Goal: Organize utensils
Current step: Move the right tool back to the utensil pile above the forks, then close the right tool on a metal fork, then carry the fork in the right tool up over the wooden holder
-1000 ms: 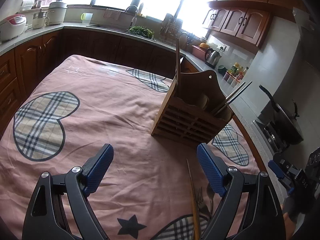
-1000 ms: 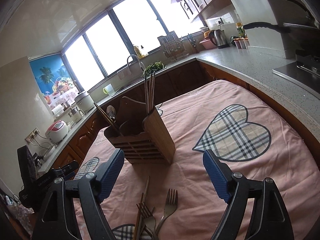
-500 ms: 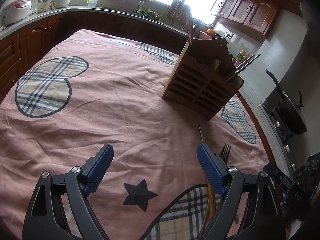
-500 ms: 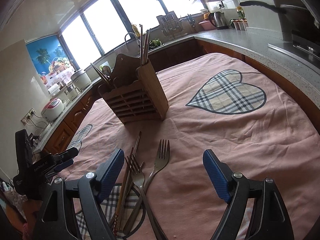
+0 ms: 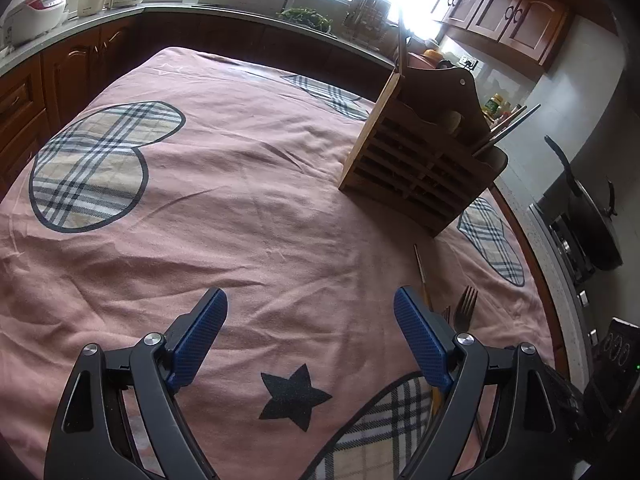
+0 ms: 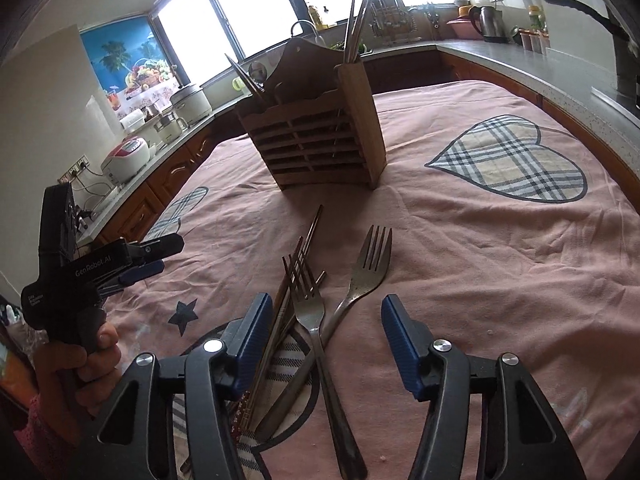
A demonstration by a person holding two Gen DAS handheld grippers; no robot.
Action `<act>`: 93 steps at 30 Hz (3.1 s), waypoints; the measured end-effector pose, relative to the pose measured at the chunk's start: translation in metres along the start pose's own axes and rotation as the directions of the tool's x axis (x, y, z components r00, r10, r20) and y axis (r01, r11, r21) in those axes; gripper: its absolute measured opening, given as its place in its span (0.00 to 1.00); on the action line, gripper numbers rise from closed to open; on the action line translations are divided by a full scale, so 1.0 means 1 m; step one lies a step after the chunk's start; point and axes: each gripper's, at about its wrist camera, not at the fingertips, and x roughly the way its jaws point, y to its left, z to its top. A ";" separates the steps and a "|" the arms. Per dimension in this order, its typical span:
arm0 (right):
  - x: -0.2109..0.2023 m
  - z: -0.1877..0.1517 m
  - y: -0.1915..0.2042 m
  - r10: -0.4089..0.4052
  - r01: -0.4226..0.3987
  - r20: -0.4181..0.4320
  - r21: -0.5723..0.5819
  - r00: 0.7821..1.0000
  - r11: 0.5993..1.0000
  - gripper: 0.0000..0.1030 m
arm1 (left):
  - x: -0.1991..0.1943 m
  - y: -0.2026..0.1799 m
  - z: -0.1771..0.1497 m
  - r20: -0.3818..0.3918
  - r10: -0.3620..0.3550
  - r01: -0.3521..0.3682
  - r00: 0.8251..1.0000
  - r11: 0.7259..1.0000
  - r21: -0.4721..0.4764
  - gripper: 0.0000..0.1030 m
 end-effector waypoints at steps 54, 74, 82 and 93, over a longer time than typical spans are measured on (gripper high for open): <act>0.033 0.032 -0.044 -0.062 0.060 -0.146 -0.019 0.987 0.998 0.04 | 0.036 -0.083 0.028 -0.139 -0.138 0.174 0.981 0.942 0.287 0.04; -0.041 0.033 -0.040 -0.034 0.023 0.091 0.122 0.995 0.992 0.04 | -0.065 -0.030 0.021 0.046 -0.176 0.167 0.983 0.973 0.157 0.04; -0.062 0.027 -0.033 -0.034 0.013 0.150 0.136 0.988 0.991 0.04 | -0.094 -0.020 0.014 0.114 -0.193 0.180 0.975 0.976 0.120 0.04; -0.091 0.035 -0.010 -0.012 -0.013 0.248 0.099 0.969 0.995 0.04 | -0.130 -0.013 0.013 0.236 -0.214 0.198 0.948 0.976 0.092 0.04</act>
